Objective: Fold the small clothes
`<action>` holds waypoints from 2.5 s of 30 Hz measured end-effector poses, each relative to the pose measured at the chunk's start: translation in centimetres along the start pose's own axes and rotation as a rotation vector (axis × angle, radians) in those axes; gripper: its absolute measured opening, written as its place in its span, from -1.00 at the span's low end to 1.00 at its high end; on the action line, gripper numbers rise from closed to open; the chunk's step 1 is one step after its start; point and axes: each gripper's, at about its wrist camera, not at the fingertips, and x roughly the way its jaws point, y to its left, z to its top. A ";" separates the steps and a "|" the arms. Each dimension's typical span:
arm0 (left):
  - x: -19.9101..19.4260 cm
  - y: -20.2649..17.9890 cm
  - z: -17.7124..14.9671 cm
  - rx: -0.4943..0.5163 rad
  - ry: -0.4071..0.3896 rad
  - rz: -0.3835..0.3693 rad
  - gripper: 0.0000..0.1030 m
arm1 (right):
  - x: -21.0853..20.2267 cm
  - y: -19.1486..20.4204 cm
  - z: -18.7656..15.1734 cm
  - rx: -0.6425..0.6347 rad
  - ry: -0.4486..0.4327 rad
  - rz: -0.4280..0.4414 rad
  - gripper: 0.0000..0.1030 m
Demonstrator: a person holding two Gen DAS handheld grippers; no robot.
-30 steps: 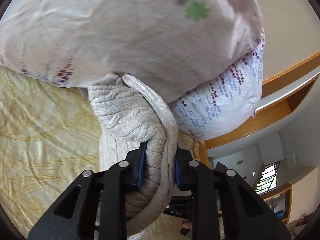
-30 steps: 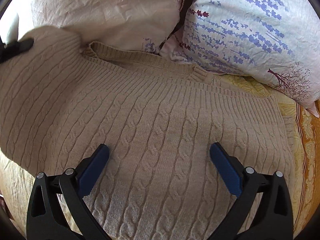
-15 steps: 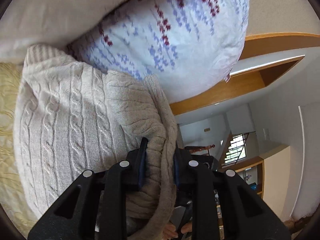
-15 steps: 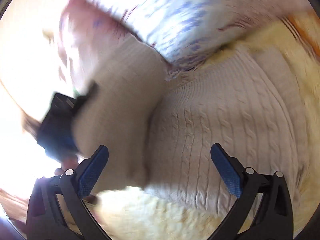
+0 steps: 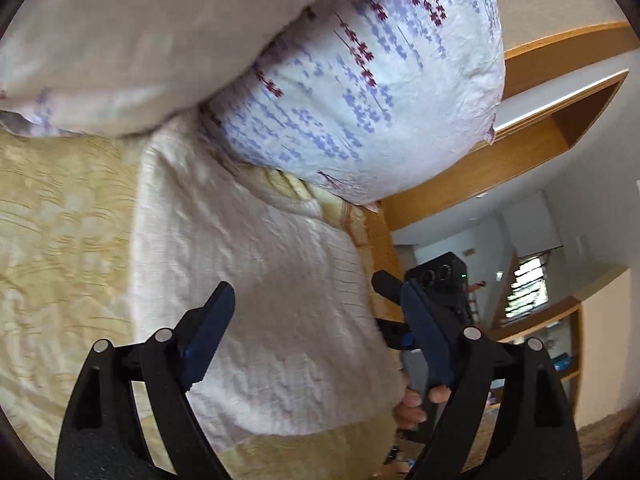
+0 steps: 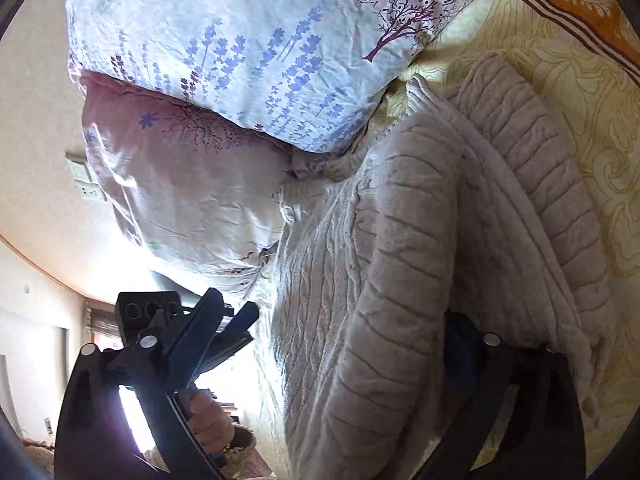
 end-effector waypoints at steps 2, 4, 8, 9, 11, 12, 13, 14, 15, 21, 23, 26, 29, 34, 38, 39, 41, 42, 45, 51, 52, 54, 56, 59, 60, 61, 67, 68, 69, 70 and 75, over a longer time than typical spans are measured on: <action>-1.7 0.9 -0.7 0.030 -0.031 0.103 0.64 | 0.2 0.1 0.2 -0.007 -0.013 -0.047 0.52; -2.5 1.5 -1.2 0.059 -0.045 0.198 0.64 | 0.2 0.2 0.4 -0.024 -0.024 -0.110 0.14; -1.7 2.0 -2.5 0.114 -0.011 0.329 0.64 | -0.2 0.4 0.5 -0.111 -0.056 -0.258 -0.64; -1.3 2.1 -2.7 0.117 0.002 0.333 0.65 | -0.4 1.1 0.7 -0.147 -0.072 -0.282 -0.66; -0.5 1.8 -3.1 0.128 0.022 0.335 0.65 | -0.6 2.7 1.4 -0.222 -0.107 -0.314 -0.67; -0.2 1.5 -3.3 0.140 0.028 0.339 0.65 | -0.9 3.5 1.8 -0.255 -0.126 -0.323 -0.68; 0.1 1.3 -3.4 0.157 0.034 0.343 0.65 | -1.2 4.2 2.2 -0.282 -0.142 -0.332 -0.68; 0.3 1.0 -3.5 0.177 0.038 0.348 0.65 | -1.4 4.8 2.7 -0.306 -0.156 -0.342 -0.68; 0.6 0.8 -3.6 0.197 0.041 0.356 0.65 | -1.5 5.0 3.2 -0.321 -0.166 -0.352 -0.68; 0.8 -0.4 -4.5 0.308 0.039 0.371 0.67 | -1.8 2.7 4.5 -0.275 -0.164 -0.410 -0.68; 0.5 -0.7 -4.9 0.343 0.034 0.366 0.67 | -2.4 2.7 4.4 -0.271 -0.181 -0.394 -0.69; 0.4 -1.2 -5.7 0.398 0.037 0.351 0.67 | -2.6 2.1 4.6 -0.277 -0.192 -0.424 -0.69; 0.9 -1.7 -6.3 0.452 0.055 0.347 0.67 | -1.8 -0.8 5.3 -0.220 -0.106 -0.499 -0.64; 1.0 -2.6 -7.6 0.551 0.052 0.379 0.67 | -6.5 -1.2 3.9 -0.166 -0.198 -0.448 0.01; 0.9 -3.1 -8.8 0.607 0.047 0.395 0.67 | -9.8 -0.4 1.5 -0.204 -0.227 -0.406 0.01; 1.0 -3.2 -9.2 0.616 0.052 0.395 0.66 | -10.0 -0.3 0.7 -0.208 -0.222 -0.398 0.01; 1.5 -3.2 -9.4 0.616 0.069 0.394 0.60 | -10.0 -0.1 -0.7 -0.202 -0.209 -0.373 0.01; 1.7 -3.1 -9.5 0.611 0.078 0.401 0.55 | -10.1 -0.3 -1.4 -0.196 -0.203 -0.361 0.01; 2.4 -2.8 -9.6 0.584 0.100 0.434 0.49 | -9.8 -0.4 -3.1 -0.179 -0.191 -0.343 0.01; 2.8 -3.0 -9.9 0.593 0.105 0.493 0.48 | -9.1 -0.4 -4.3 -0.176 -0.174 -0.339 0.00; 2.9 -3.0 -9.9 0.593 0.104 0.502 0.48 | -9.0 -0.3 -4.2 -0.181 -0.176 -0.342 -0.01; 3.1 -2.9 -9.9 0.589 0.099 0.516 0.48 | -8.9 -0.3 -4.2 -0.190 -0.176 -0.343 -0.09; 3.1 -2.7 -9.9 0.584 0.095 0.522 0.47 | -8.8 -0.2 -4.2 -0.197 -0.175 -0.351 -0.14; 3.0 -2.4 -9.9 0.579 0.093 0.530 0.38 | -8.7 -0.4 -4.2 -0.203 -0.176 -0.360 -0.22; 3.0 -2.3 -9.8 0.573 0.094 0.529 0.34 | -8.6 -0.5 -4.2 -0.203 -0.175 -0.362 -0.25; 3.0 -2.2 -9.8 0.568 0.094 0.529 0.32 | -8.5 -0.5 -4.2 -0.204 -0.176 -0.364 -0.29; 3.1 -2.4 -10.3 0.606 0.115 0.507 -0.15 | -8.4 -0.9 -4.2 -0.187 -0.174 -0.369 -0.34; 3.0 -2.4 -10.5 0.621 0.117 0.510 -0.17 | -8.4 -1.0 -4.2 -0.182 -0.174 -0.366 -0.34; 3.0 -2.5 -10.7 0.635 0.116 0.513 -0.18 | -8.4 -1.1 -4.2 -0.174 -0.171 -0.362 -0.34; 2.9 -2.5 -10.8 0.645 0.116 0.511 -0.18 | -8.4 -1.2 -4.1 -0.163 -0.169 -0.358 -0.34; 2.6 -2.6 -11.4 0.717 0.084 0.563 -0.27 | -8.4 -1.9 -4.0 -0.119 -0.163 -0.337 -0.33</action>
